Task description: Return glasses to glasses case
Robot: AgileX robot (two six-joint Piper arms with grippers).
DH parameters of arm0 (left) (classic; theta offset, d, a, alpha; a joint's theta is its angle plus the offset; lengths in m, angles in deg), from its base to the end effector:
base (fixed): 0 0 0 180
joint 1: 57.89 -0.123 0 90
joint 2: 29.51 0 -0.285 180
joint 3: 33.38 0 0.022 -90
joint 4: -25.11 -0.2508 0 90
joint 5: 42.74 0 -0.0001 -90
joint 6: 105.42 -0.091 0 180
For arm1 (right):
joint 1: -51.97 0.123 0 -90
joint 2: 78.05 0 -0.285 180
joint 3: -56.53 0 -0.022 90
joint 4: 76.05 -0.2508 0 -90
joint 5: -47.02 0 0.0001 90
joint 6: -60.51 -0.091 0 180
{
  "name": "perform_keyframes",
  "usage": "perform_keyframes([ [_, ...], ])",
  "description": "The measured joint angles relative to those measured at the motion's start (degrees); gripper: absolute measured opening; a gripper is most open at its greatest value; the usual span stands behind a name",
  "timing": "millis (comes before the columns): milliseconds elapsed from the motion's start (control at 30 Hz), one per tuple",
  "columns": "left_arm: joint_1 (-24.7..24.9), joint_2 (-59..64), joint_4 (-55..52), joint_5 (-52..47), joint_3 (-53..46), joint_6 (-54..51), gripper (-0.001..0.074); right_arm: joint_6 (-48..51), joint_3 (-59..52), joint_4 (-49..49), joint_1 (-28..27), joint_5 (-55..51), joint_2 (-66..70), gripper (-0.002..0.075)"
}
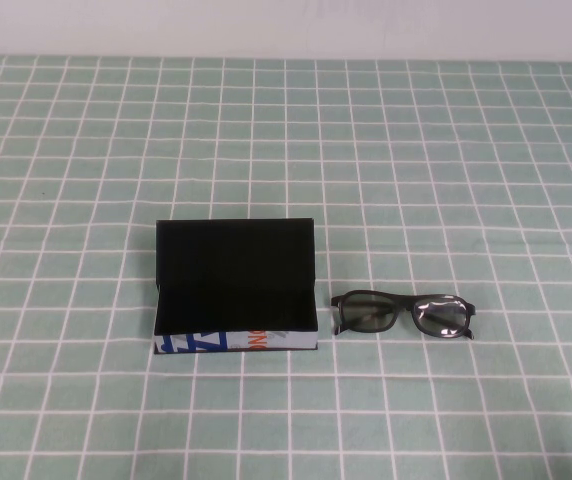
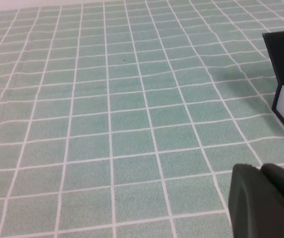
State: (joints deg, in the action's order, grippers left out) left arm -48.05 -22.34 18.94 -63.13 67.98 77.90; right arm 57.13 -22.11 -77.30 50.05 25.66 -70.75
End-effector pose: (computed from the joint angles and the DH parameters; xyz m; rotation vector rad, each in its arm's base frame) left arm 0.0529 -0.0057 0.1735 0.1725 1.8437 -0.0550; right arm 0.0528 -0.0010 0.1718 0.1001 1.8702 0.0390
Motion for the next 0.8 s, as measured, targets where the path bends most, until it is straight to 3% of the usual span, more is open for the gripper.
perform_keyframes([
  [200,0.00,0.00,0.12,2.67,0.00,1.37,-0.0002,0.00,0.00,0.00,0.00,0.00,0.00,-0.0013],
  [367,0.00,0.00,0.12,13.95,-0.09,2.38,-0.0002,0.00,-0.19,0.00,0.00,4.50,0.00,-0.0013],
  [500,0.00,0.00,0.12,28.90,-0.09,2.36,-0.0002,0.00,-0.19,0.00,0.00,16.89,0.00,-0.0013],
  [800,0.00,-0.11,0.12,77.67,-0.09,2.50,-0.0002,0.00,-0.19,-0.05,0.00,55.78,0.00,-0.0013],
])
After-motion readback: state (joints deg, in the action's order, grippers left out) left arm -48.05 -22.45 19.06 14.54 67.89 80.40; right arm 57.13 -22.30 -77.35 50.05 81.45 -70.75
